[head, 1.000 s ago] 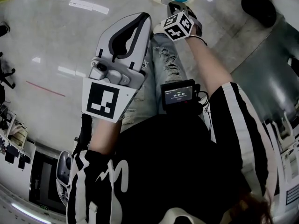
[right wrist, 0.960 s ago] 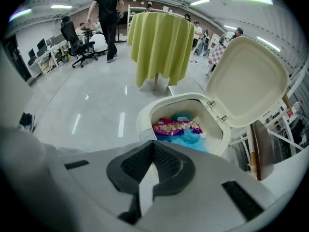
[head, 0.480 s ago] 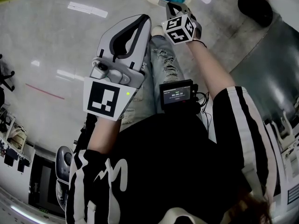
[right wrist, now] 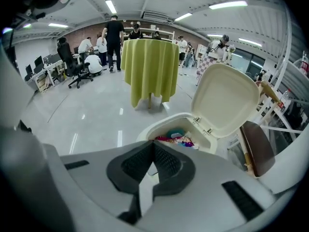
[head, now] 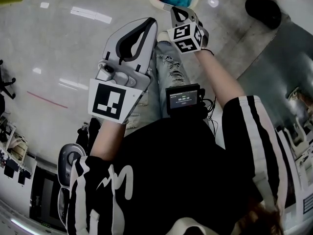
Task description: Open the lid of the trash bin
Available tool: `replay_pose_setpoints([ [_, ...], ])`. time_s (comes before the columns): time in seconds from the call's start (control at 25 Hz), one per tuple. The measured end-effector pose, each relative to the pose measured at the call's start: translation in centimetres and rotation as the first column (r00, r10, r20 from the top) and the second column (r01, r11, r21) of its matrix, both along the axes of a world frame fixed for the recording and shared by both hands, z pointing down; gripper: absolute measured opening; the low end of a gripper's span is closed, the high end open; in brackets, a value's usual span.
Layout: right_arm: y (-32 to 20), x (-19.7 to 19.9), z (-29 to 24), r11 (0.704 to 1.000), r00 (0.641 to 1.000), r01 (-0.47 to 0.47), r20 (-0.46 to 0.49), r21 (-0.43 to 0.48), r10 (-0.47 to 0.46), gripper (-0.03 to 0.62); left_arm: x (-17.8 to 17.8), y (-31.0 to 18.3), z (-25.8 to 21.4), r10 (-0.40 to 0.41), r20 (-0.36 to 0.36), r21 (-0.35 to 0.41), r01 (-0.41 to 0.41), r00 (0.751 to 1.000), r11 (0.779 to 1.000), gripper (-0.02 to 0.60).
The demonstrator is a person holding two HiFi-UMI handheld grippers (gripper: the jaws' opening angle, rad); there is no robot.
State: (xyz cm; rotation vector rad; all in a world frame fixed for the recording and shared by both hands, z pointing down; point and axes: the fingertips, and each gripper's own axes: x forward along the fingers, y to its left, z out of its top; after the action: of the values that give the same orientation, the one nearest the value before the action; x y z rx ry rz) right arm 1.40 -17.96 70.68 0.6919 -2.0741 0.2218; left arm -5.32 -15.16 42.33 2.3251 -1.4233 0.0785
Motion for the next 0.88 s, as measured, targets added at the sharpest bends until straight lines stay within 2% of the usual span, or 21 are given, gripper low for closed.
replay_pose_setpoints([
  [0.44,-0.2,0.6,-3.1,0.999,0.998,-0.045,0.048,0.018,0.044,0.003,0.2,0.2,-0.7,0.005,0.008,0.002,-0.005,1.000,1.000,0.006],
  [0.88,-0.4,1.1,-5.8,0.997,0.997,-0.052,0.065,0.050,0.049,0.003,0.3,0.3,-1.5,0.011,0.011,0.010,-0.011,1.000,1.000,0.007],
])
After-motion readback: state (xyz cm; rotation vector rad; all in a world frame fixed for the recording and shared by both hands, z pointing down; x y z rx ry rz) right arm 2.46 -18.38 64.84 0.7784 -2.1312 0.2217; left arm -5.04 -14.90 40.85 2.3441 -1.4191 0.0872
